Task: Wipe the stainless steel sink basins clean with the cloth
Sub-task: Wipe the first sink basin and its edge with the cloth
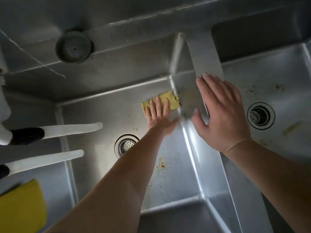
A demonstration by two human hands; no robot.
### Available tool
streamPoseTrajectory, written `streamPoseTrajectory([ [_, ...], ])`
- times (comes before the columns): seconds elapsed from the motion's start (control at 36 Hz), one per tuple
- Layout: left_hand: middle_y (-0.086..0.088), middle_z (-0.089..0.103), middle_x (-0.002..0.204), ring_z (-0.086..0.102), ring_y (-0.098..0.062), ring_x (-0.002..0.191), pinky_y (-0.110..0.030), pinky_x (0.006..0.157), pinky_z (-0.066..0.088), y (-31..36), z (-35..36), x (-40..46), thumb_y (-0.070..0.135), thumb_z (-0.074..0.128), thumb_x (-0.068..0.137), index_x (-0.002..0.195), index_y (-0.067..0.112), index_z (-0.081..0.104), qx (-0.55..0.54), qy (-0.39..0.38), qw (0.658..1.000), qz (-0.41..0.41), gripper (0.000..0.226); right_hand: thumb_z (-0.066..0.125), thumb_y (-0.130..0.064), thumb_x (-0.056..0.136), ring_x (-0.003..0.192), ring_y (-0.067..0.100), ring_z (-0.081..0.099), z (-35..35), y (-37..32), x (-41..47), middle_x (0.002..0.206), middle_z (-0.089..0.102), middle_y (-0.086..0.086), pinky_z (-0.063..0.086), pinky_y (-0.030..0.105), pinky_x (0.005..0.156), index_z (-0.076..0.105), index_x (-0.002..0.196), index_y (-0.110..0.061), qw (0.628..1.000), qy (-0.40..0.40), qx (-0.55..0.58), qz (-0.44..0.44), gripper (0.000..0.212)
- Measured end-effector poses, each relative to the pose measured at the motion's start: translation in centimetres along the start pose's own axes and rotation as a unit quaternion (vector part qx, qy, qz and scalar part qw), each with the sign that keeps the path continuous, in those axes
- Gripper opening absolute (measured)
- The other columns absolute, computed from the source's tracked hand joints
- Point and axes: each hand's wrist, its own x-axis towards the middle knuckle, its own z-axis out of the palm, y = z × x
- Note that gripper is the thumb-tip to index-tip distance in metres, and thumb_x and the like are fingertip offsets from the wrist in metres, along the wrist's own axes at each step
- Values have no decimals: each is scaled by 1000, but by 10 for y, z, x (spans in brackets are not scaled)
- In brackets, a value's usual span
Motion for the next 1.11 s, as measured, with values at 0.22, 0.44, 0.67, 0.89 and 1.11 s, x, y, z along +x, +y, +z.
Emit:
streamPoseTrajectory([
  [0.22,-6,-45,150,-44,-33,136,-54,115,-22,10,52,-89,78,11,89,148,31,-31,29,-104,988,107,86,49,-25,84,144,27,35,-3,-4,1,154,39,13,24,48,119,41,147,-4,1000,-9,-7,11,67],
  [0.44,4,-21,161,-20,-27,149,-49,121,-9,11,86,-152,41,35,100,155,36,-8,19,-69,988,136,70,48,-27,85,144,26,34,-6,-5,1,155,38,12,24,48,118,40,147,-6,1000,-25,-9,15,67],
  [0.67,13,67,124,62,-17,112,-40,90,51,3,74,-129,23,55,80,117,32,69,-56,78,982,160,41,48,-26,83,145,26,33,-6,-5,2,155,38,12,25,48,118,40,148,-6,999,-27,-9,15,68],
  [0.89,-5,73,105,69,-20,90,-26,70,53,12,6,-109,5,45,94,119,22,64,-491,37,866,-93,36,49,-26,82,144,25,34,-5,-5,2,155,39,11,24,47,119,41,147,-5,1000,-25,-8,16,68],
  [1.11,8,66,81,59,-11,74,-27,69,47,-10,-63,-38,15,48,96,99,25,69,-615,197,751,-139,23,51,-24,82,145,24,34,-3,-3,1,154,40,11,26,48,117,44,145,-5,1000,-12,7,17,66],
])
